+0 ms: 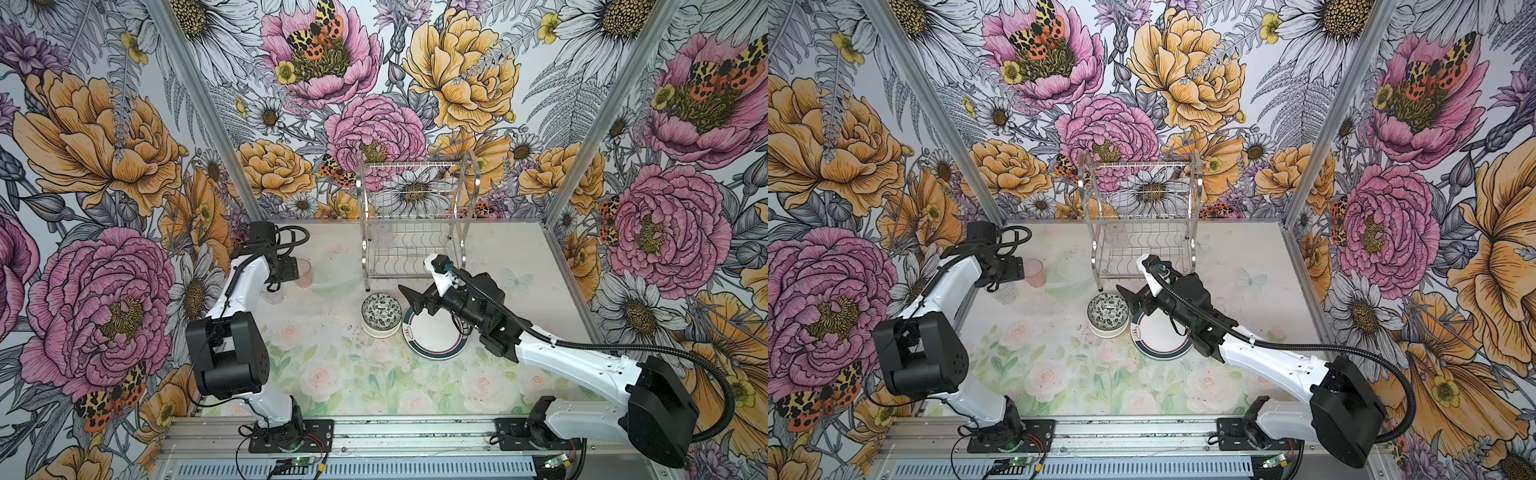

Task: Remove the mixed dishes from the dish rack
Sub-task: 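Move the left gripper back to the rack while the right reaches the remaining cup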

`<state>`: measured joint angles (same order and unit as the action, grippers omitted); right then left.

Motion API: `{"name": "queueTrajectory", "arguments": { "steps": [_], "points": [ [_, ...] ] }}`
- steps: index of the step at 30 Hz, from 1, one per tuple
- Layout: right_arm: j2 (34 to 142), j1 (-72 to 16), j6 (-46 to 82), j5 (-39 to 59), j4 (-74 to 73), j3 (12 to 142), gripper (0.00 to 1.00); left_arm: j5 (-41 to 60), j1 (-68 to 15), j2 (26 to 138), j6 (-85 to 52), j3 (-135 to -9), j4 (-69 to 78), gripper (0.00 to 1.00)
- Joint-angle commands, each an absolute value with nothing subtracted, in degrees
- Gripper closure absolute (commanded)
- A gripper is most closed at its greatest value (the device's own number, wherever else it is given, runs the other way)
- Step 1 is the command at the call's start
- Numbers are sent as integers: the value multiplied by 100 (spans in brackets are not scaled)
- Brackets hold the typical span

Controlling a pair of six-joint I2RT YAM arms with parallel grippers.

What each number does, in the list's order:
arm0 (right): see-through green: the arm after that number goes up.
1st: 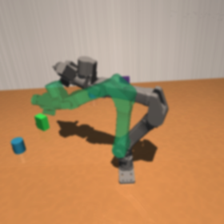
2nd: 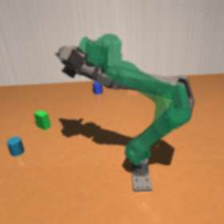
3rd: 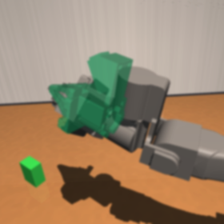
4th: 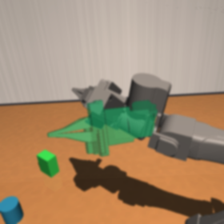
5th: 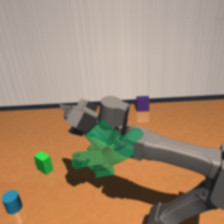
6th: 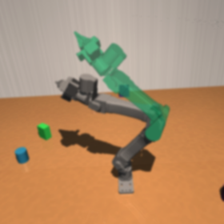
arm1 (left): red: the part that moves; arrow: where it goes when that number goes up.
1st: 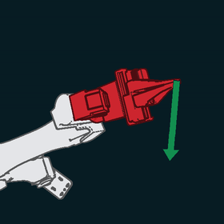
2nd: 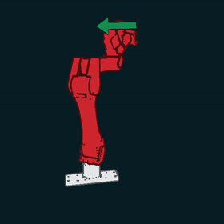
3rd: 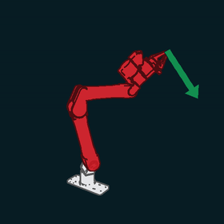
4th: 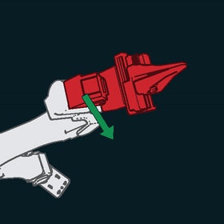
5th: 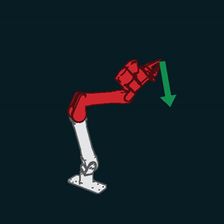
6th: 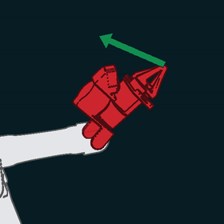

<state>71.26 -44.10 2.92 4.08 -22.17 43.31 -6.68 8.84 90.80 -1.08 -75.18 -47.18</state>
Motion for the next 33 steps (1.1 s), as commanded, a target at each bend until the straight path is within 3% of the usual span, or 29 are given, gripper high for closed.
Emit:
{"name": "queueTrajectory", "arguments": {
  "steps": [1, 8, 14, 19, 24, 33],
  "points": [
    [6981, -4458, 271, 339, -2365, 4213, 0, -529, 743, 8507, -280, -7155, -4142, 11],
    [6857, -4459, 320, 120, -2462, 3946, 0, -245, 310, 6774, -760, -5602, -3063, 1],
    [6984, -4434, 123, -4, -2797, 3653, 0, 583, -196, 5138, -966, -4559, -2895, 2],
    [7203, -4358, -70, -94, -2814, 3622, 0, 643, -922, 4089, -976, -4102, -2897, 5],
    [7544, -4189, -33, 42, -3155, 3635, 0, 746, -1360, 4058, -1037, -3844, -2599, 14],
    [8698, -3814, -290, 335, -3990, 3996, 0, 994, -1852, 5303, -1012, -3890, -1140, 17]
  ]
}}
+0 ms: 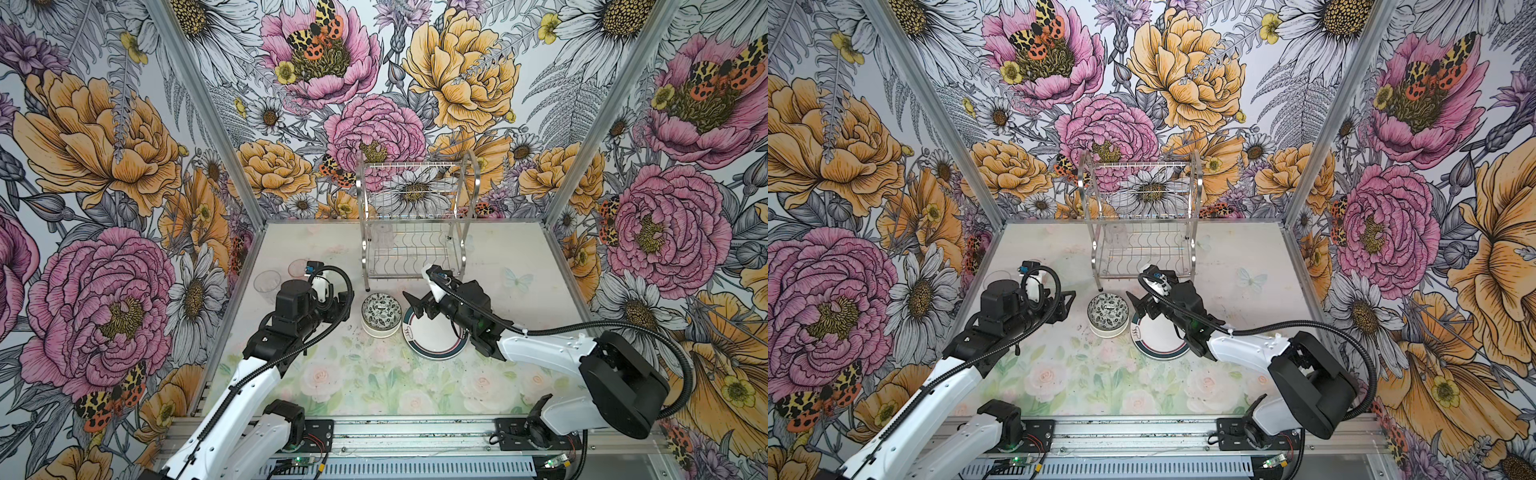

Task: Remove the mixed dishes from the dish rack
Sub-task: 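Move the left gripper back to the rack while the right reaches the remaining cup, then grip the rack frame with the left gripper while the right approaches the remaining clear cup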

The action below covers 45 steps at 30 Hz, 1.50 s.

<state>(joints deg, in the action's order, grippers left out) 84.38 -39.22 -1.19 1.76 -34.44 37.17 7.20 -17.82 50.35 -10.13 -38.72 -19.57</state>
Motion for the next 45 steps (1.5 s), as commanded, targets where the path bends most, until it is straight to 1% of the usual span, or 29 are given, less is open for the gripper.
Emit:
{"name": "queueTrajectory", "arguments": {
  "steps": [1, 10, 19, 26, 30, 37, 41, 43, 45],
  "points": [
    [8833, -3757, -332, 382, -4077, 4080, 0, 1026, -1858, 5504, -995, -3946, -985, 17],
    [9804, -3343, -592, 813, -4315, 4815, 0, 1042, -1977, 7315, -585, -4898, -442, 25],
    [10718, -3097, -1023, 1322, -4351, 5533, 0, 1325, -1978, 8514, -685, -5308, 86, 33],
    [11287, -2921, -1288, 1629, -4319, 6051, 0, 1271, -1950, 8983, -747, -5447, 289, 37],
    [11505, -2874, -1449, 1743, -4134, 6363, 0, 1200, -1922, 9194, -757, -5562, 345, 41],
    [11915, -2804, -1924, 2286, -3735, 6927, 0, 1190, -1880, 9369, -811, -5722, 231, 54],
    [12238, -2734, -1961, 2469, -3632, 7313, 0, 1165, -1868, 9369, -812, -5714, 159, 62],
    [12367, -2708, -1969, 2495, -3597, 7485, 0, 1171, -1857, 9363, -809, -5688, 161, 63],
    [12485, -2674, -2022, 2591, -3474, 7689, 0, 1165, -1847, 9365, -809, -5661, 159, 67]
  ]
}}
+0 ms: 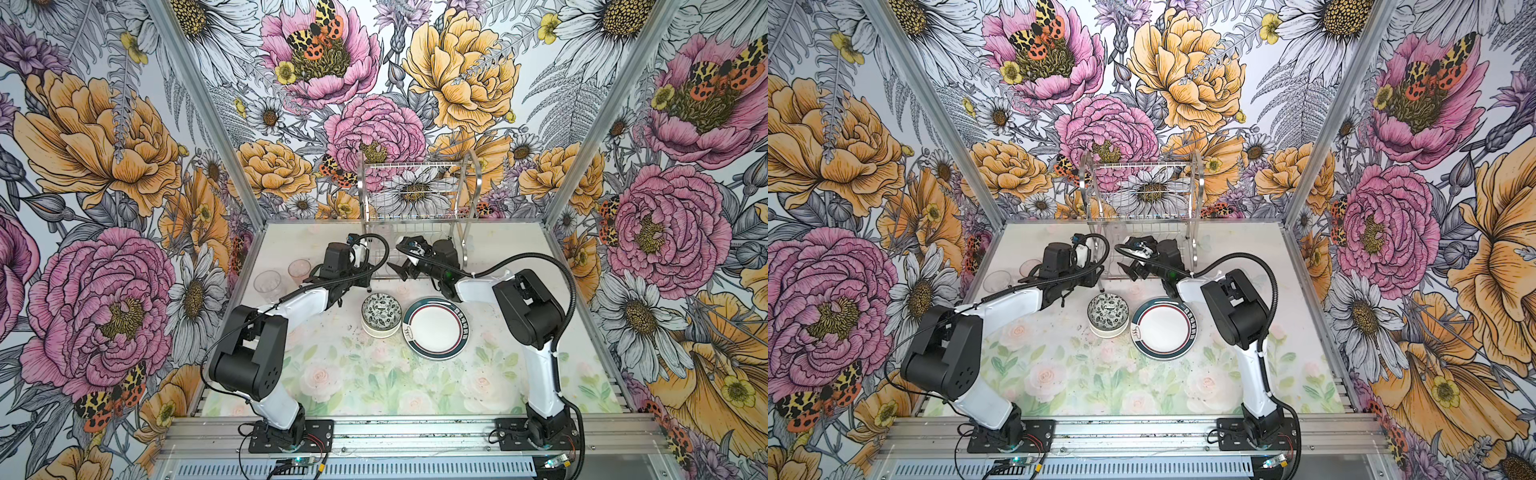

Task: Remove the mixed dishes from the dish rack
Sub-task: 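Grip the rack frame with the left gripper while the right approaches the remaining clear cup, then close the right gripper on the clear cup on the lower shelf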

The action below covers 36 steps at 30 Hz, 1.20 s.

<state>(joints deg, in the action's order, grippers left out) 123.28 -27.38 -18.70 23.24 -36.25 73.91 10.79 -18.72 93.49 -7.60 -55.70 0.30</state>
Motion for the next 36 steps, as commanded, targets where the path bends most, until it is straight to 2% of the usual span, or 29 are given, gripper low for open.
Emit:
{"name": "queueTrajectory", "arguments": {
  "steps": [1, 9, 17, 36],
  "points": [
    [12542, -2660, -2053, 2618, -3419, 7783, 0, 1164, -1842, 9369, -808, -5654, 164, 69],
    [13100, -2501, -2171, 2703, -3027, 8683, 0, 1137, -1802, 9444, -822, -5632, 152, 78],
    [13646, -2400, -2387, 2897, -2625, 9585, 0, 1125, -1751, 9483, -808, -5676, 66, 84],
    [14638, -2416, -2790, 3498, -1870, 11303, 0, 1116, -1751, 9536, -686, -5817, -248, 86]
  ]
}}
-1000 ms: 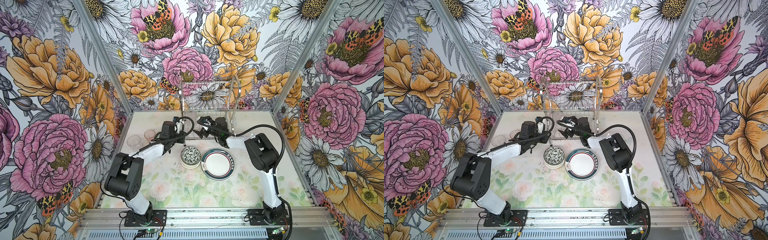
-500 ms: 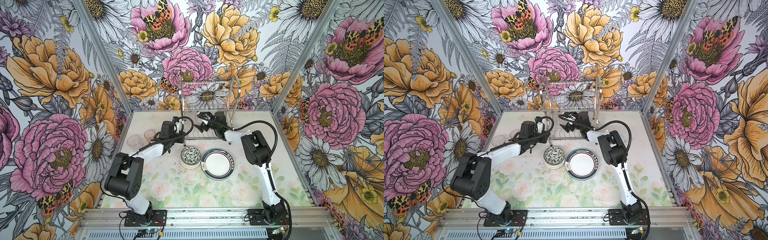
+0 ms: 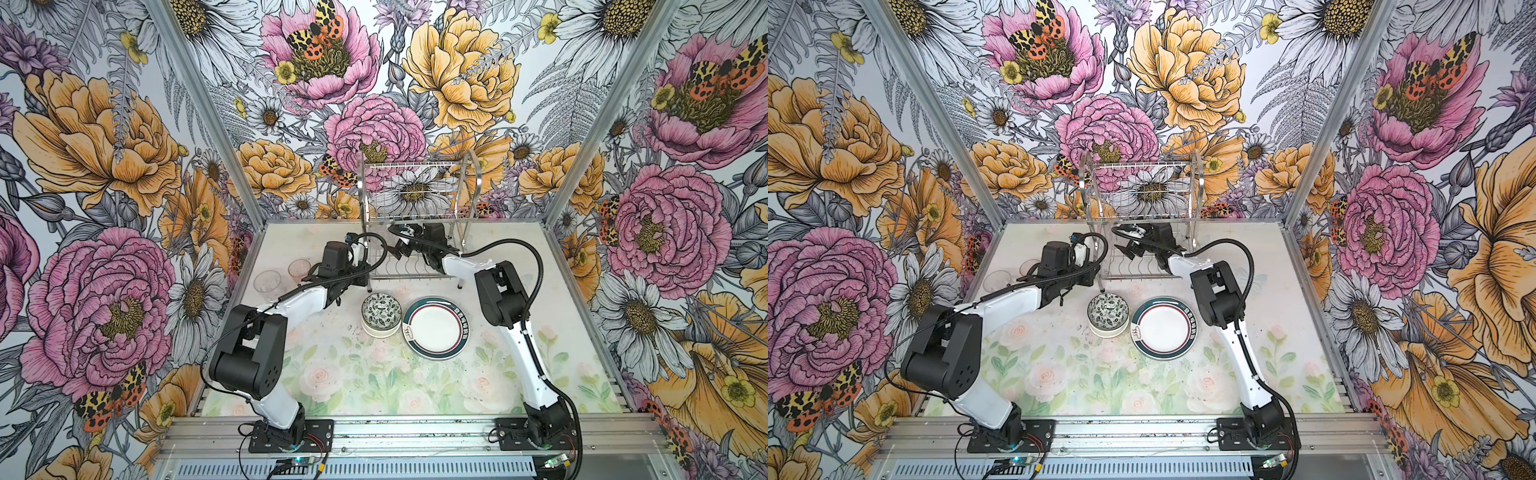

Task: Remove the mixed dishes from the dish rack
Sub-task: 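Close the right gripper on the clear cup on the lower shelf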

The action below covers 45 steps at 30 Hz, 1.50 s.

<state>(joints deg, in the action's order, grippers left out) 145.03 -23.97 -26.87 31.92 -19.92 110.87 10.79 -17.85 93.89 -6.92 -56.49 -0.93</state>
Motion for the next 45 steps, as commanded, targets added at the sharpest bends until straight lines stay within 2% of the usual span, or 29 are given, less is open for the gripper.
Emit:
{"name": "queueTrajectory", "arguments": {
  "steps": [1, 14, 23, 33, 36, 45],
  "points": [
    [14651, -2417, -2804, 3604, -1910, 11308, 0, 1131, -1749, 9536, -677, -5830, -269, 86],
    [14644, -2610, -2879, 3912, -1801, 11326, 1, 1152, -1751, 9554, -616, -5889, -404, 86],
    [14076, -2628, -2430, 3891, -2749, 10272, 1, 1164, -1742, 9545, -615, -5914, -443, 86],
    [13981, -2602, -1750, 3869, -3523, 10003, 3, 1151, -1745, 9546, -632, -5950, -467, 86],
    [13975, -2584, -1442, 3932, -3732, 9986, 7, 1127, -1749, 9538, -642, -5935, -472, 86],
    [13840, -2575, -1246, 4046, -3975, 9740, 31, 1076, -1740, 9580, -714, -5950, -394, 84]
  ]
}}
